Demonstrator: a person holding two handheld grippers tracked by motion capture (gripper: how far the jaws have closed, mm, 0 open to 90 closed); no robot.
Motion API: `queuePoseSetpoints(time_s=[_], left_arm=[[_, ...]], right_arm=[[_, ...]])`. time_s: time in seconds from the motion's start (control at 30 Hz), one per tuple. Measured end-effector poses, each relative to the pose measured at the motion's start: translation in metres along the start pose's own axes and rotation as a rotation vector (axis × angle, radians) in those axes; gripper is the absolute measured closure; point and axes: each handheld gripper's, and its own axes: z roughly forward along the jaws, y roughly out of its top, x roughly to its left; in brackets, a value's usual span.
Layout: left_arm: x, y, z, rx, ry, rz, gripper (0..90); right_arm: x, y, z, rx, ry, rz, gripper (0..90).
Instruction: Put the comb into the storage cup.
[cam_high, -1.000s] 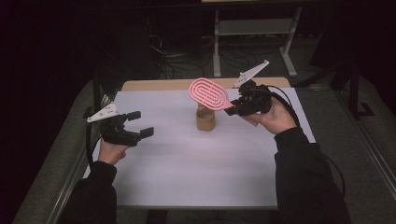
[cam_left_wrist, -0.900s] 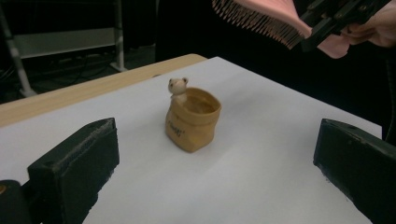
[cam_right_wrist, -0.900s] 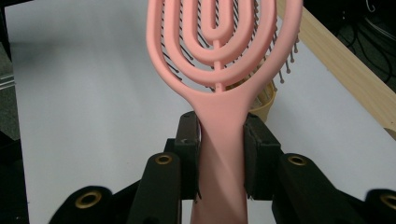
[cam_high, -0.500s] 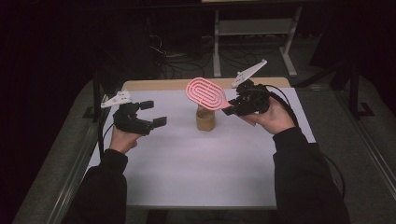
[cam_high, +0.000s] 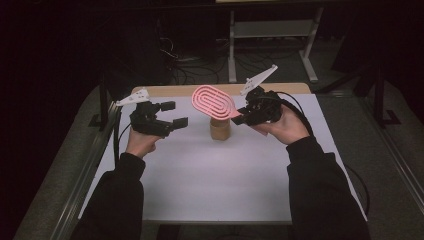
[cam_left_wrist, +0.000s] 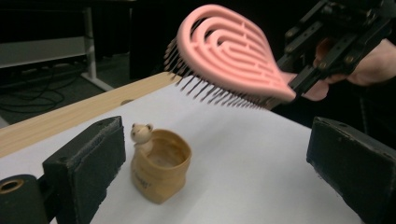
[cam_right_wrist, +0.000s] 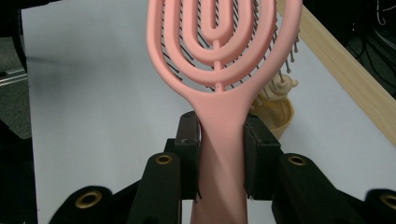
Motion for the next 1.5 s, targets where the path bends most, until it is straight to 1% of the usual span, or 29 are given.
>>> queuePoseSetpoints(time_s=[0.2,0.47,0.6,0.73,0.83,1.0,1.07,1.2,1.33,1.37,1.4,1.43,1.5], left_arm=[[-0.003,0.005,0.008,0.005,-0.017,-0.002,5.9],[0.001,0.002,0.017,0.04,-0.018,-0.033,7.3],[0.002,0.001,0.021,0.036,-0.045,-0.058,8.6],[0.003,0.002,0.022,0.031,-0.049,-0.075,9.0],[0.004,0.001,0.023,0.017,-0.076,-0.098,10.3],[0.004,0.001,0.025,0.0,-0.095,-0.111,14.3],[0.005,0.001,0.026,0.001,-0.105,-0.116,15.0],[0.005,0.0,0.027,-0.019,-0.116,-0.119,18.5],[0.007,0.0,0.024,-0.037,-0.122,-0.132,26.8],[0.007,0.0,0.024,-0.035,-0.131,-0.136,30.0],[0.008,0.0,0.025,-0.034,-0.153,-0.144,32.7],[0.008,0.0,0.025,-0.031,-0.165,-0.145,35.5],[0.006,0.0,0.026,-0.024,-0.175,-0.14,41.2]], right_arm=[[0.007,0.008,0.006,-0.002,0.014,-0.022,69.8],[0.014,0.014,0.012,-0.009,0.027,-0.039,69.8],[0.016,0.014,0.015,-0.008,0.032,-0.046,69.8],[0.016,0.014,0.014,-0.015,0.025,-0.047,69.9],[0.016,0.014,0.014,-0.02,0.025,-0.049,69.9],[0.018,0.015,0.018,-0.022,0.032,-0.057,70.0],[0.019,0.016,0.019,-0.025,0.034,-0.058,70.1],[0.021,0.017,0.023,-0.023,0.041,-0.071,70.3],[0.022,0.017,0.026,-0.023,0.042,-0.075,70.8],[0.022,0.018,0.026,-0.023,0.041,-0.077,70.9],[0.023,0.018,0.027,-0.023,0.044,-0.076,71.0],[0.023,0.018,0.028,-0.025,0.049,-0.08,71.3],[0.024,0.019,0.03,-0.021,0.053,-0.083,71.6]])
